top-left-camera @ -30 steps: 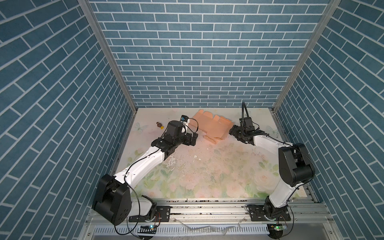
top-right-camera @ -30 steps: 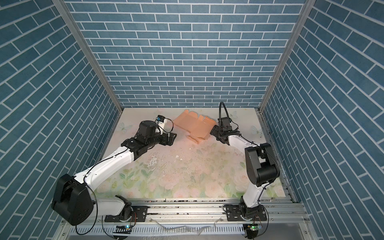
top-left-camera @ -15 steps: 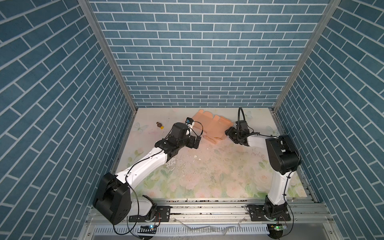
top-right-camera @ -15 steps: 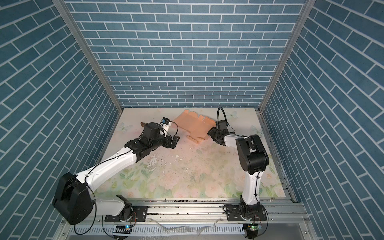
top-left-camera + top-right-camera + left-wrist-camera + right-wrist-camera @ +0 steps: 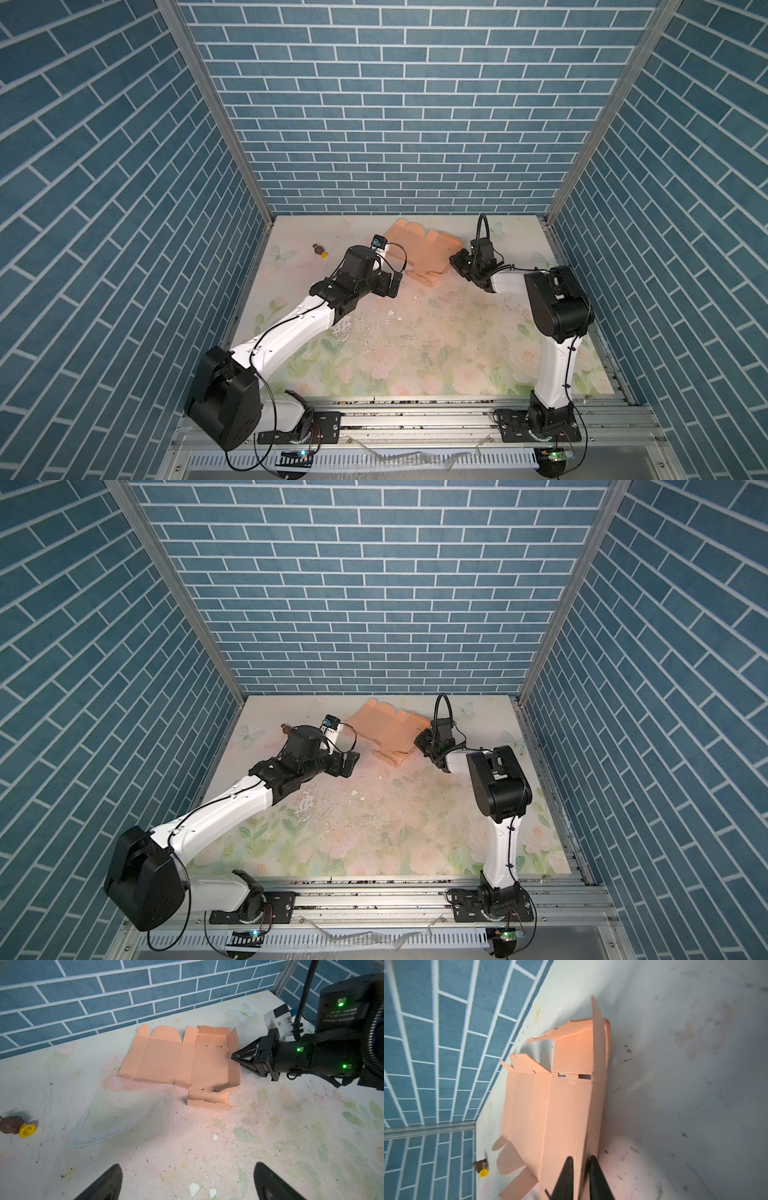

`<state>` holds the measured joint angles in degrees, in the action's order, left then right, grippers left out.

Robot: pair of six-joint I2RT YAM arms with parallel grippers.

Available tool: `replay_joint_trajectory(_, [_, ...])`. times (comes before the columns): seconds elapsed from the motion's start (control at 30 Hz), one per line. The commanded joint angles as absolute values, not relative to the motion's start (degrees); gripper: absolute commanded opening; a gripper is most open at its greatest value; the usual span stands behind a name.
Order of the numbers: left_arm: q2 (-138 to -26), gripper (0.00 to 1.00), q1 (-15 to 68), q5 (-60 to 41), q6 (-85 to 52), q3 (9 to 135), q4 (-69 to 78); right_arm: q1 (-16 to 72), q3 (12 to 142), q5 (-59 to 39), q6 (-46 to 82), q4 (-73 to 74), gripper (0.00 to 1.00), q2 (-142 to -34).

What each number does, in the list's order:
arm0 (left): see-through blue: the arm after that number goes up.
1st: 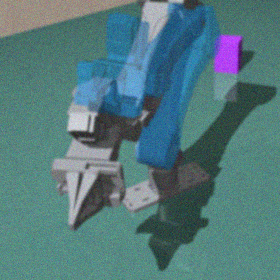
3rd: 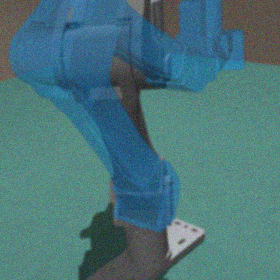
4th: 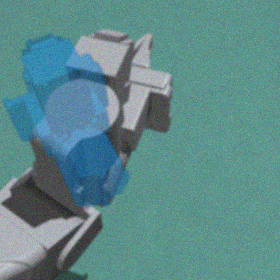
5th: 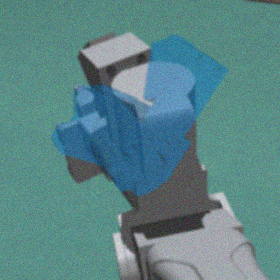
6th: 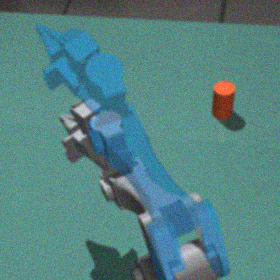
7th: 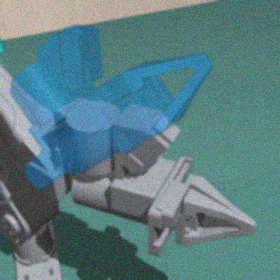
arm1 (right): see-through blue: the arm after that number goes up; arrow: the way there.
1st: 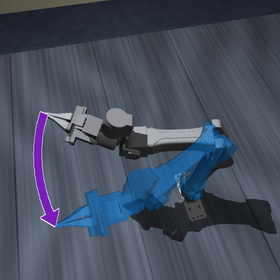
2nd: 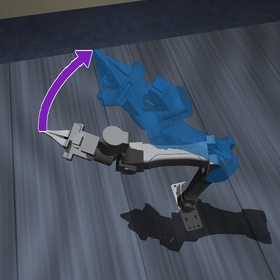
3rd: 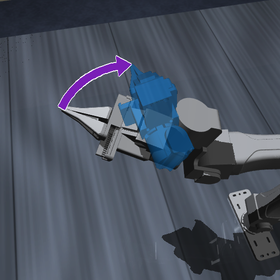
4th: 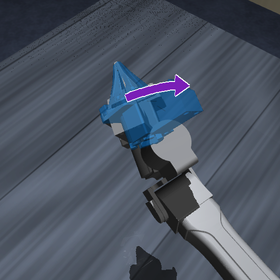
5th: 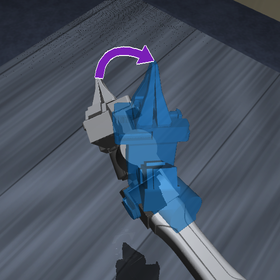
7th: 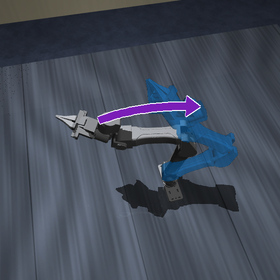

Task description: Fold the paper box

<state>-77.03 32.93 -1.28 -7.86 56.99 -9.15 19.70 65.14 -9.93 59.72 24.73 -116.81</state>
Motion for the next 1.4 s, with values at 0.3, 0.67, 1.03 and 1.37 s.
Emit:
replay_joint_trajectory(0.3, [-76.2, 1.0, 33.3, 0.0, -7.1, 57.2, -8.2, 19.5, 60.4, -17.7, 60.2, 35.5, 0.0, -105.5])
replay_joint_trajectory(0.67, [-74.3, 1.0, 33.2, 0.0, -7.6, 56.1, -7.0, 19.5, 53.7, -22.8, 58.8, 33.7, 0.0, -85.8])
replay_joint_trajectory(1.03, [-70.7, 1.0, 33.2, -0.2, -6.0, 54.3, -5.3, 19.5, 54.9, -26.7, 48.3, 11.7, 0.0, -75.2])
replay_joint_trajectory(1.37, [-71.8, 1.0, 33.3, -5.9, -3.9, 54.2, -4.2, 19.5, 60.6, -26.6, 36.0, -9.5, 0.0, -69.0])
